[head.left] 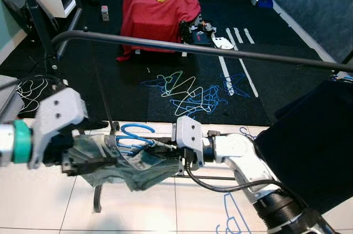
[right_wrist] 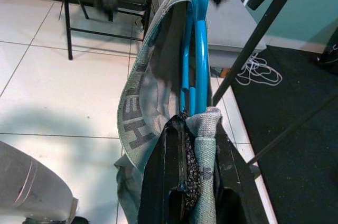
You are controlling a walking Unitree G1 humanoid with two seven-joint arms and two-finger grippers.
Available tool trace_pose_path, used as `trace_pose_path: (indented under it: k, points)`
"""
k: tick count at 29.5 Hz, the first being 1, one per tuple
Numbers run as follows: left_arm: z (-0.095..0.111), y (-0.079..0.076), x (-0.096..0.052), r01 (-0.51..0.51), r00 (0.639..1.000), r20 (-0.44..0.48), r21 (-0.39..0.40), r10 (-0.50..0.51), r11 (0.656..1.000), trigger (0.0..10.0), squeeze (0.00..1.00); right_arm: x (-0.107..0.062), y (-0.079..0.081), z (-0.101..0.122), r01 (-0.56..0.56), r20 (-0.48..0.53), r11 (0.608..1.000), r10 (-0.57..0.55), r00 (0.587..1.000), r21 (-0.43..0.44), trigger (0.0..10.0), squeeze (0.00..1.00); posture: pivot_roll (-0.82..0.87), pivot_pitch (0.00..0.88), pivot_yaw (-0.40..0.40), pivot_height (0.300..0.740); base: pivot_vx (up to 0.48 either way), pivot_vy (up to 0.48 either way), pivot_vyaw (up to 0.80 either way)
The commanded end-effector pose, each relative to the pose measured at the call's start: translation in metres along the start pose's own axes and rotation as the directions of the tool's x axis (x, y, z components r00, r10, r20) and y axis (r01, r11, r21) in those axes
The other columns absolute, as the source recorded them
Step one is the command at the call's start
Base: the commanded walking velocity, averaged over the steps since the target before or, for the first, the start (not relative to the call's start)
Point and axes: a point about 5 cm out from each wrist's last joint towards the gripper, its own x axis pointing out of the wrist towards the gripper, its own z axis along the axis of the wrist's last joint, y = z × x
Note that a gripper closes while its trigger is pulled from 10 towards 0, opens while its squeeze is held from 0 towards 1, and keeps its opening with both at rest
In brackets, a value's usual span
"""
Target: Hang hanger
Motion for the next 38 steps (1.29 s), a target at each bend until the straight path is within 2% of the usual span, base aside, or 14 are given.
trace_pose_path:
  k: [1, 4, 9, 14, 15, 17, 18, 26, 38]
  points:
    - [-0.01, -0.004, 0.005, -0.011, 0.999, -0.038, -0.018, 0.01, 1.0, 10.0, 0.0, 0.001, -0.001, 0.002, -0.021, -0.002, 1.0, 0.021, 1.0, -0.023, 10.0, 0.0, 0.09, 0.039, 0.004, 0.74, 0.0, 0.0, 0.0]
    - [-0.01, -0.004, 0.005, -0.011, 0.999, -0.038, -0.018, 0.01, 1.0, 10.0, 0.0, 0.001, -0.001, 0.002, -0.021, -0.002, 1.0, 0.021, 1.0, -0.023, 10.0, 0.0, 0.09, 0.039, 0.004, 0.74, 0.0, 0.0, 0.0]
    - [-0.023, -0.016, 0.016, 0.0, 0.997, -0.082, 0.016, 0.001, 1.0, 10.0, 0.0, -0.003, 0.002, 0.002, -0.118, -0.04, 0.992, 0.116, 0.992, -0.05, 10.0, 0.0, 0.08, 0.042, -0.019, 0.74, 0.0, 0.0, 0.0]
    - [-0.027, -0.015, 0.018, -0.018, 0.995, -0.097, 0.035, 0.021, 0.999, 10.0, 0.0, -0.007, 0.002, 0.001, -0.147, -0.059, 0.987, 0.144, 0.988, -0.057, 10.0, 0.0, 0.08, 0.042, -0.02, 0.74, 0.0, 0.0, 0.0]
    - [-0.029, -0.016, 0.019, -0.02, 0.994, -0.11, 0.043, 0.025, 0.999, 5.6, 0.0, -0.008, 0.002, 0.002, -0.151, -0.061, 0.987, 0.147, 0.987, -0.058, 10.0, 0.0, 0.08, 0.045, -0.018, 0.74, 0.0, 0.0, 0.0]
    - [-0.029, -0.016, 0.019, -0.02, 0.994, -0.11, 0.043, 0.025, 0.999, 5.6, 0.0, -0.008, 0.002, 0.002, -0.151, -0.061, 0.987, 0.147, 0.987, -0.058, 10.0, 0.0, 0.08, 0.045, -0.018, 0.74, 0.0, 0.0, 0.0]
    - [-0.032, -0.017, 0.019, -0.012, 0.991, -0.129, 0.057, 0.019, 0.998, 0.0, 0.0, -0.008, 0.003, 0.002, -0.158, -0.064, 0.986, 0.155, 0.986, -0.06, 10.0, 0.0, 0.08, 0.045, -0.019, 0.74, 0.0, 0.0, 0.0]
    - [-0.033, -0.023, 0.027, -0.008, 0.993, -0.117, 0.041, 0.012, 0.999, 0.0, 0.0, -0.01, 0.002, 0.001, -0.179, -0.08, 0.981, 0.173, 0.982, -0.072, 10.0, 0.0, 0.07, 0.039, -0.02, 0.74, 0.0, 0.0, 0.0]
    - [-0.03, -0.026, 0.028, 0.009, 0.996, -0.093, 0.04, -0.005, 0.999, 0.0, 0.0, -0.009, 0.002, 0.0, -0.191, -0.083, 0.979, 0.185, 0.979, -0.074, 10.0, 0.0, 0.07, 0.035, -0.02, 0.74, 0.0, 0.0, 0.0]
